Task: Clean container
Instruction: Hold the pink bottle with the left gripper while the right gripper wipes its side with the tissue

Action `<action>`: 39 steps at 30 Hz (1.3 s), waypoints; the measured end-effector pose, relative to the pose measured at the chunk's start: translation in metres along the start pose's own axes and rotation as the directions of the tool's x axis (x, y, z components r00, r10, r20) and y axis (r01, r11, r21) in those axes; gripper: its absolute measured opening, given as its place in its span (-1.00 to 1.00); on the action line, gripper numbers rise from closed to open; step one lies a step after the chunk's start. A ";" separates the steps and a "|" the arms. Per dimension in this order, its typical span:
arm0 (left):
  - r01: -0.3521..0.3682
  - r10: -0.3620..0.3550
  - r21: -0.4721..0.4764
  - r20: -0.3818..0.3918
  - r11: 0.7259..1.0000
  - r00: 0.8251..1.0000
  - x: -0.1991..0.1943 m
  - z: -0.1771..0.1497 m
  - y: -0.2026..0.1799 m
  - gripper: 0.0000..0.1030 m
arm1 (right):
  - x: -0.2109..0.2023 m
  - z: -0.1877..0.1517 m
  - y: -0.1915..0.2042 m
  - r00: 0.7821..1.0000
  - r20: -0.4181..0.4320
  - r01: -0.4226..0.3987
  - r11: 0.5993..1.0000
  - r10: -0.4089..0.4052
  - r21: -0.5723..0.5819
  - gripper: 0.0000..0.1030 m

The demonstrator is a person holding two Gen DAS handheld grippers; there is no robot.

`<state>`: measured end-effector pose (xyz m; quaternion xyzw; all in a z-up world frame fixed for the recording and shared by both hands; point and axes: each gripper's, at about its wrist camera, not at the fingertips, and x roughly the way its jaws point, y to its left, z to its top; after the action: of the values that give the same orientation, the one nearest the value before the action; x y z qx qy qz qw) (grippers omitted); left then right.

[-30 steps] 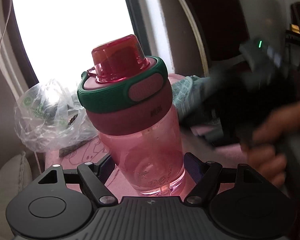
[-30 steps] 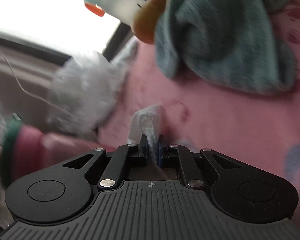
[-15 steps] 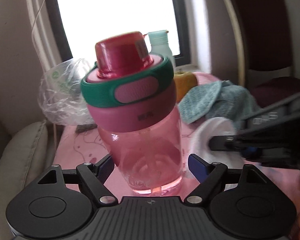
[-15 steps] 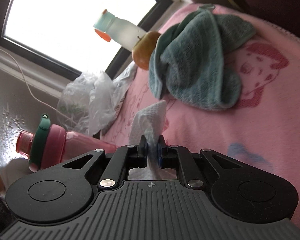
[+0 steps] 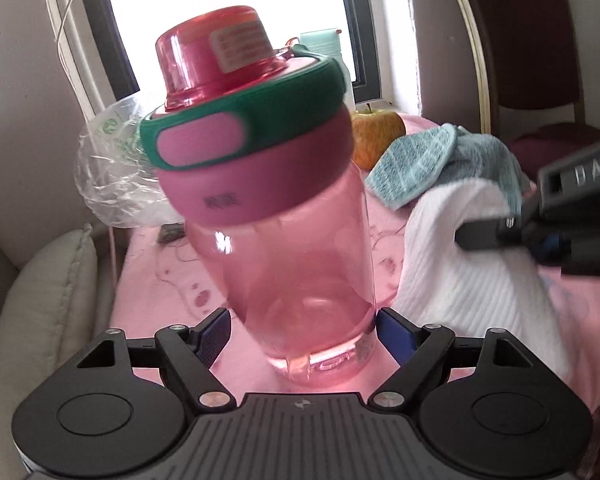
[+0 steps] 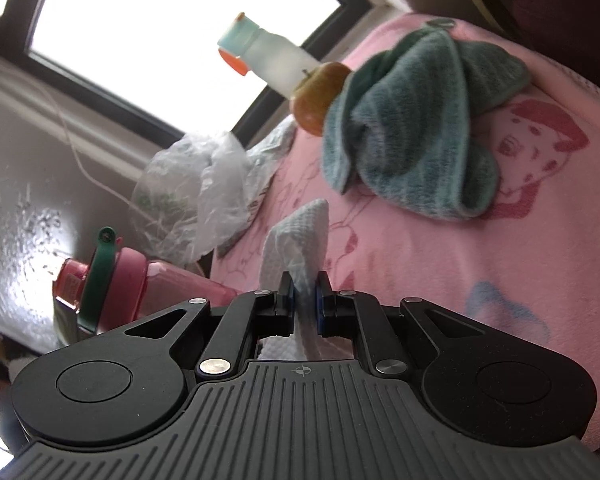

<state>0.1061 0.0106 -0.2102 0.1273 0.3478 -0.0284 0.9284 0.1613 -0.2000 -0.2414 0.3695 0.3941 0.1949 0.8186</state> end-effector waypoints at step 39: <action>0.130 -0.138 0.184 0.031 0.974 0.990 0.015 -0.010 0.003 0.33 | 0.074 -0.009 -0.011 0.994 -0.103 -0.010 0.981 0.031 0.191 -0.71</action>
<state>0.1121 0.0167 -0.2266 0.1869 0.3312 -0.1254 0.9163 0.1995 -0.1577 -0.2903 0.4393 0.4498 0.1840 0.7555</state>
